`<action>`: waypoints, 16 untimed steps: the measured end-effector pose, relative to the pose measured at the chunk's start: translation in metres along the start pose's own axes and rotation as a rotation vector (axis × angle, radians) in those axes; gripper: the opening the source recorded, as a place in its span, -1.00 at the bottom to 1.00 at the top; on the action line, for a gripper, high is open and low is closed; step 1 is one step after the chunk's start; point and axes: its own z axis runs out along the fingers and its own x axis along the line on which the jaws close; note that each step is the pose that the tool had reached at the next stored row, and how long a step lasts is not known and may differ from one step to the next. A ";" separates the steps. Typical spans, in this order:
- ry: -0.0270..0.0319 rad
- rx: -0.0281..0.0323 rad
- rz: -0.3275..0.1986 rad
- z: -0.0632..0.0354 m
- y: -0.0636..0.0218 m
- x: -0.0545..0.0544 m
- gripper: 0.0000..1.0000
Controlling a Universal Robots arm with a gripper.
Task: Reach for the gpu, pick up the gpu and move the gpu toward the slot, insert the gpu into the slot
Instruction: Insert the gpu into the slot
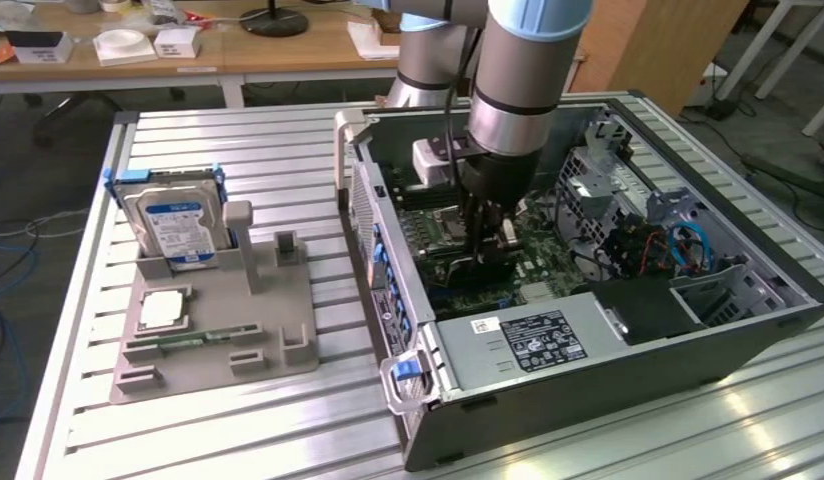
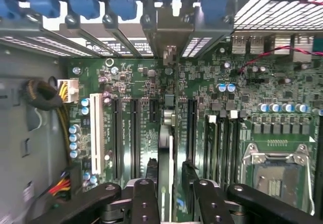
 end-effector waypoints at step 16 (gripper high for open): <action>0.0014 0.0161 0.000 -0.0176 -0.0001 0.000 -0.80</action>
